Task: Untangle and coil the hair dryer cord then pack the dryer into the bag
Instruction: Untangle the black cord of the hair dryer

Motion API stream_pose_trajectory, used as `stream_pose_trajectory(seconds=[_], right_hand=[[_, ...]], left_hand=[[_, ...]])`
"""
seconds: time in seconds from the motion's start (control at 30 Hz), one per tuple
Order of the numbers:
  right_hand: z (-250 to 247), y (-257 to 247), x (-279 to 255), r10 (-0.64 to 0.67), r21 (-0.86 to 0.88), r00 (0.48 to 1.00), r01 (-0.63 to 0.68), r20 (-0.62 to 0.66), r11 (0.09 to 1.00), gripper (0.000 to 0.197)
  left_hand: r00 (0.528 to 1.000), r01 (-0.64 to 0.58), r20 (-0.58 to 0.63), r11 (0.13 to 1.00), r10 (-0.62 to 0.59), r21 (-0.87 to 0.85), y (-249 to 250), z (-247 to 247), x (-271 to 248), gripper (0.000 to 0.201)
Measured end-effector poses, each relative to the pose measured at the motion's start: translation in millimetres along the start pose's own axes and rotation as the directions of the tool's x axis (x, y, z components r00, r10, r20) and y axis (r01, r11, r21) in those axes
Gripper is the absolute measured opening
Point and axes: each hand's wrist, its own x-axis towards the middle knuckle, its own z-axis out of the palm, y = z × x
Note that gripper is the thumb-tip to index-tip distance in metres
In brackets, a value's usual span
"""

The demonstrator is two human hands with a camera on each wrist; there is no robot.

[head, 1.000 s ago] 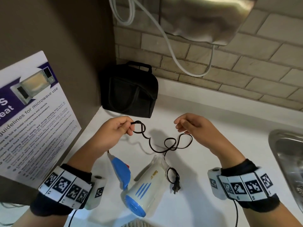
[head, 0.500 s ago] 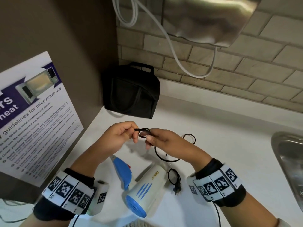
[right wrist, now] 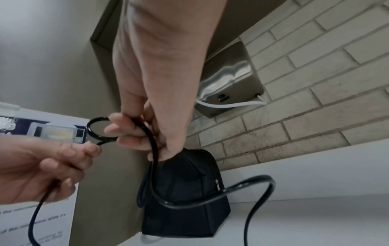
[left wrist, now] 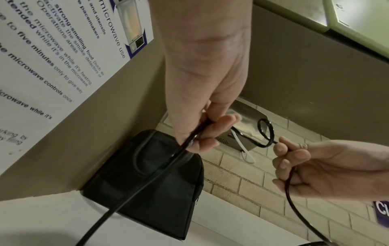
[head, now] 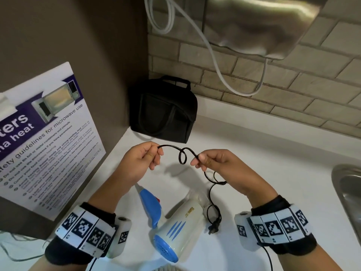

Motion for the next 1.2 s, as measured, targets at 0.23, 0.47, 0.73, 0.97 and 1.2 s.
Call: stream_pose_trajectory(seconds=[0.23, 0.47, 0.73, 0.97, 1.2], right_hand=[[3, 0, -7, -0.076, -0.038, 0.981, 0.084, 0.18, 0.996, 0.019], [17, 32, 2, 0.211, -0.498, 0.96, -0.095, 0.182, 0.862, 0.011], [9, 8, 21, 0.022, -0.183, 1.0, -0.022, -0.001, 0.983, 0.049], [30, -27, 33, -0.026, -0.207, 0.985, 0.063, 0.173, 0.976, 0.03], [34, 4, 45, 0.03, -0.445, 0.992, 0.029, 0.124, 0.895, 0.035]], left_hand=[[0.999, 0.033, -0.015, 0.999, -0.033, -0.003, -5, 4, 0, 0.031], [0.998, -0.019, -0.069, 0.973, 0.003, -0.231, 6, -1, -1, 0.031], [0.993, -0.054, 0.094, 0.992, 0.065, -0.111, 4, -4, -12, 0.035], [0.997, -0.039, 0.06, 0.989, 0.048, -0.145, 4, 4, -13, 0.034], [0.995, -0.066, 0.062, 0.974, 0.081, -0.217, 2, -4, -24, 0.04]])
